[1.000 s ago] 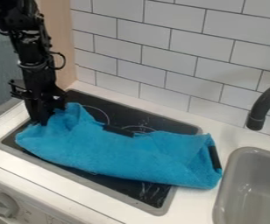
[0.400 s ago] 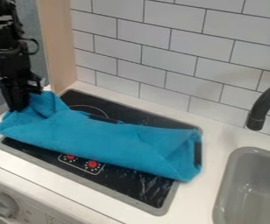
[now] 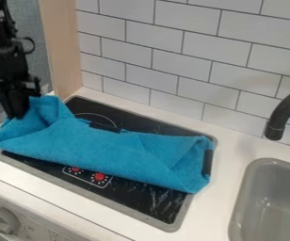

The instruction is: Fold the cloth from the left to the right

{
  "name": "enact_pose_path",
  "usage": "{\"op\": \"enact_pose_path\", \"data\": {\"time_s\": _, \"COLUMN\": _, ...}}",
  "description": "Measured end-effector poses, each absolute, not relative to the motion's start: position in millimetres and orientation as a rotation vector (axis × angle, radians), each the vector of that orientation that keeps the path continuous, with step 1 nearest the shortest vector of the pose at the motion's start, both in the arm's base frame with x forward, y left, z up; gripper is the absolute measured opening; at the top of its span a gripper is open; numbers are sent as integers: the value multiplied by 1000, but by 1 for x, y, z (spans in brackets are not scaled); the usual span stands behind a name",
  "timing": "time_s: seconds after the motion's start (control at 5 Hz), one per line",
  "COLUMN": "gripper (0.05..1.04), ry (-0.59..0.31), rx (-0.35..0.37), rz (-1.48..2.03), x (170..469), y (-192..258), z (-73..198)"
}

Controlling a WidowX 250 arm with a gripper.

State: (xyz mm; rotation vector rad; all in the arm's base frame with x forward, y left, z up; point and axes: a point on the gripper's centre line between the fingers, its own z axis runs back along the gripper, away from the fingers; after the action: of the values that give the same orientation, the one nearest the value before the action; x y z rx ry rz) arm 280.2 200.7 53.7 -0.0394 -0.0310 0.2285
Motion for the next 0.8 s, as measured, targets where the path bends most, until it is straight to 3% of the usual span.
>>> {"op": "enact_pose_path", "data": {"time_s": 0.2, "gripper": 58, "ry": -92, "rx": -54, "rz": 230, "x": 283, "y": 184, "z": 86}}
{"op": "enact_pose_path", "data": {"time_s": 0.6, "gripper": 56, "ry": -129, "rx": -132, "rz": 159, "x": 294, "y": 113, "z": 114}}
{"op": "enact_pose_path", "data": {"time_s": 0.8, "gripper": 56, "ry": -113, "rx": -145, "rz": 123, "x": 297, "y": 82, "z": 110}}
